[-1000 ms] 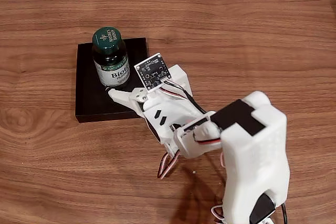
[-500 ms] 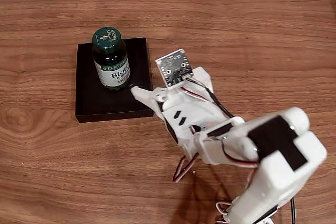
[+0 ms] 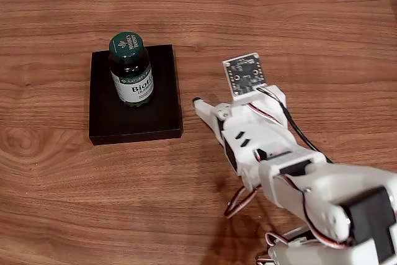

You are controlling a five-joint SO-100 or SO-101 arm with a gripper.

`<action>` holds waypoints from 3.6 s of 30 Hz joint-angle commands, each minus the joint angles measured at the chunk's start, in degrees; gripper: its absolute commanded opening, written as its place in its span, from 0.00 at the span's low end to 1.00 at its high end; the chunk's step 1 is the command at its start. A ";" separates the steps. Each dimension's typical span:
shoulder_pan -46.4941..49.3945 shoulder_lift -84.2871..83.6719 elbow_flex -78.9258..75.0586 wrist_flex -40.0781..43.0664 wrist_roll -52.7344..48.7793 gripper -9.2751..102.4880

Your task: Pick up the pill bottle and place it in the black box.

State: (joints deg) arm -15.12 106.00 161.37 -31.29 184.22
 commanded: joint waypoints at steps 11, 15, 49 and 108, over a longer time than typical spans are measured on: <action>6.50 14.77 4.66 8.96 -2.64 0.27; 6.94 17.31 6.15 11.87 -3.52 0.27; 9.76 52.29 11.87 65.04 -5.89 0.08; 13.62 83.67 12.22 116.89 -11.43 0.11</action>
State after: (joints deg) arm -2.02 189.67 174.38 76.11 174.64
